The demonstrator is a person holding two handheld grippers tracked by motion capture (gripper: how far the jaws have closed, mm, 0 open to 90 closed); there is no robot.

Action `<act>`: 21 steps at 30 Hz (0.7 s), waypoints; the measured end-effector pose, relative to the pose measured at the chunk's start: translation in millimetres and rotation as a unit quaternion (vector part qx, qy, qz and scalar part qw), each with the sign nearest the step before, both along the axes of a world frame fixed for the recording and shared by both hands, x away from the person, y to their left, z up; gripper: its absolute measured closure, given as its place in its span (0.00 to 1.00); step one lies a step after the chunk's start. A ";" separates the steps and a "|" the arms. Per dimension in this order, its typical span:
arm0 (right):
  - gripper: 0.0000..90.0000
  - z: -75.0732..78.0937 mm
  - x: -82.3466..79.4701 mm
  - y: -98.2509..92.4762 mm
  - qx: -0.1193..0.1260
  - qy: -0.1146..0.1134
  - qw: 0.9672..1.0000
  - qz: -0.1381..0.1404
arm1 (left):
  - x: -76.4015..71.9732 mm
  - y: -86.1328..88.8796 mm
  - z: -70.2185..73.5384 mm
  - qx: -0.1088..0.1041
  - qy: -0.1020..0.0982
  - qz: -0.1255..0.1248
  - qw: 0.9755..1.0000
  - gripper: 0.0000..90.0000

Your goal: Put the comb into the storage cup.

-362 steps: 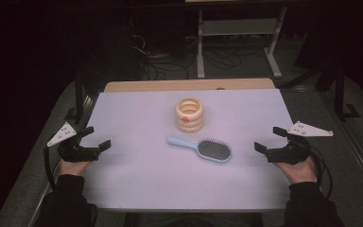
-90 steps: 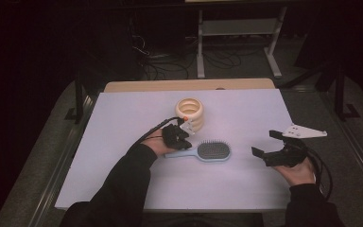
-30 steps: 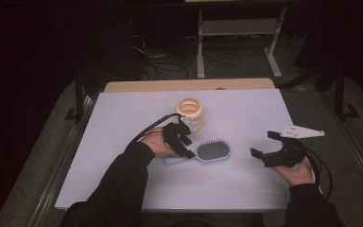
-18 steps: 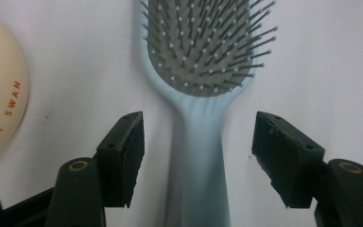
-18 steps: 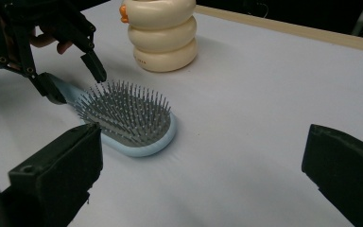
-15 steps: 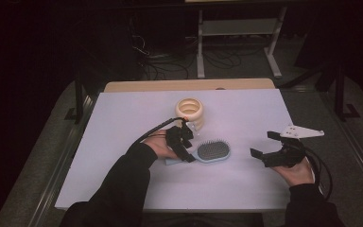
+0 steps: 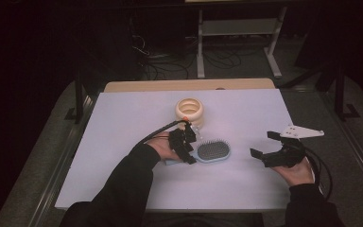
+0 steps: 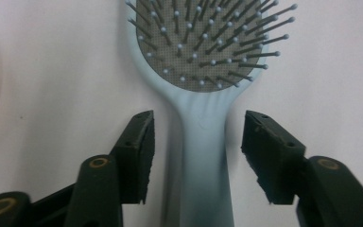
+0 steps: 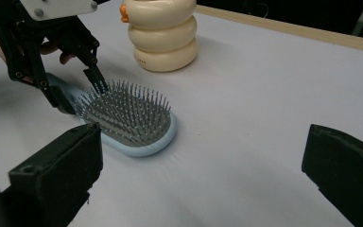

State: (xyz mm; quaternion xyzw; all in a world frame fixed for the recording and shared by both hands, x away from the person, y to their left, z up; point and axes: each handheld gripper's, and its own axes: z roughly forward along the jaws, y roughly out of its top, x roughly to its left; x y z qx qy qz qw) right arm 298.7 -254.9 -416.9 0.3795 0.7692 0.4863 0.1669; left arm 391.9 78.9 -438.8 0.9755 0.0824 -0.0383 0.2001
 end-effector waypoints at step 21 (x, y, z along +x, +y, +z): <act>0.00 -0.2 0.1 0.4 -0.001 0.001 1.000 0.000 | -0.6 -3.5 1.3 0.016 -0.032 -0.011 0.999 0.78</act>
